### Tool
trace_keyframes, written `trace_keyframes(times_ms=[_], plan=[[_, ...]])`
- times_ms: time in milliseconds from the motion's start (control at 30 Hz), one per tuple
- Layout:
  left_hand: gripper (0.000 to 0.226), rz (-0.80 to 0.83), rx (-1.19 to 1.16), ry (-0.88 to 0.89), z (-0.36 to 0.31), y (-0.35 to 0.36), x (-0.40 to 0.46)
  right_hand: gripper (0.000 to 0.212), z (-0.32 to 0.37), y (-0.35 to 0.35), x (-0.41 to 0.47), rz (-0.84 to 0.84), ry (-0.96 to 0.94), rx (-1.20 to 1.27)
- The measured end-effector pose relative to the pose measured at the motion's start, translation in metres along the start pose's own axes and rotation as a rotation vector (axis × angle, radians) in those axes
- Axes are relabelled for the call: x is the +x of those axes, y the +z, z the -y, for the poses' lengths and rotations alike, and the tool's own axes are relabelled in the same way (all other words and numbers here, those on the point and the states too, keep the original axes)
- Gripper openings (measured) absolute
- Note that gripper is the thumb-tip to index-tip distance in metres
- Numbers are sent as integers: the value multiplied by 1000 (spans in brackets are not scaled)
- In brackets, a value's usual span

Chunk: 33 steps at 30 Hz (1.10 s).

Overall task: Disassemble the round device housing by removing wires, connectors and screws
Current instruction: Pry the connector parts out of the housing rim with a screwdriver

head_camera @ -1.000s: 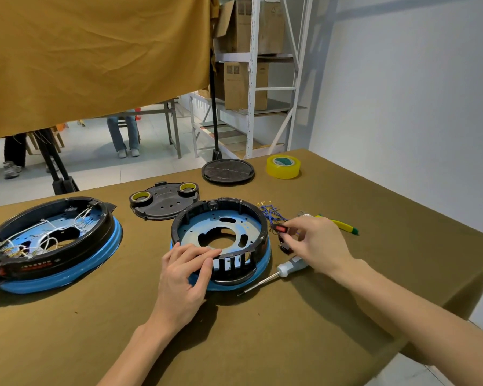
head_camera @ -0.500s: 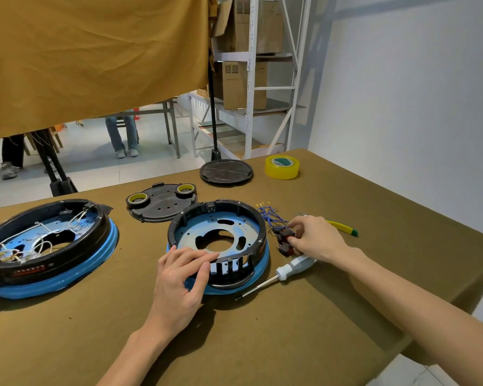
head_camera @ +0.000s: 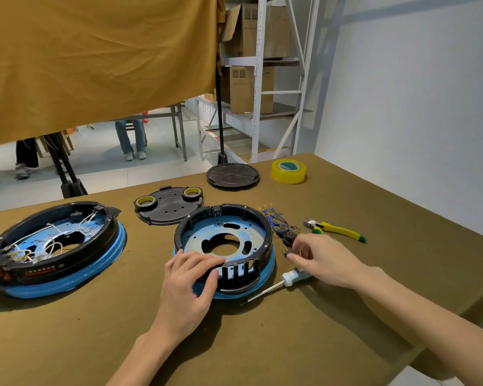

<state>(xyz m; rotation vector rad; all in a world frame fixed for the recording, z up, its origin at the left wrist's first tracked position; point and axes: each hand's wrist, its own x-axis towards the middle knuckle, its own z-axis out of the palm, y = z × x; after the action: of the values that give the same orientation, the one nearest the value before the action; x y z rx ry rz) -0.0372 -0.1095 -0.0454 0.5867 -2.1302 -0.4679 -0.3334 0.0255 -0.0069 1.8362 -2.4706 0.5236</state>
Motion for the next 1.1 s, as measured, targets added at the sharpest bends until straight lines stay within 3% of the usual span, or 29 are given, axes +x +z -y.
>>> trace_keyframes(times_ms=[200,333,533,700,833,900,967,1033,1100], plan=[[31,11,91,41,-10,-3,1,28,0,17,-22,98,-81,47],[25,58,161,93,-17,-6,3,36,3,25,-21,-1,-74,3],[33,174,138,109,-19,-15,4,29,16,29,-10,-136,-42,-79],[21,286,115,8,13,-57,12,30,17,34,-15,-128,-97,-80],[34,250,91,-100,17,-73,14,33,16,37,-20,-161,-141,0],[45,274,157,-104,-4,-57,20,39,23,41,-20,-114,-192,-1],[58,409,272,-124,-30,-30,30,42,31,45,-19,-87,-262,-66],[56,555,460,-102,-51,-4,39,47,35,46,-17,-69,-302,-154],[45,568,556,-56,-58,8,46,61,35,43,-18,-50,-281,-219]])
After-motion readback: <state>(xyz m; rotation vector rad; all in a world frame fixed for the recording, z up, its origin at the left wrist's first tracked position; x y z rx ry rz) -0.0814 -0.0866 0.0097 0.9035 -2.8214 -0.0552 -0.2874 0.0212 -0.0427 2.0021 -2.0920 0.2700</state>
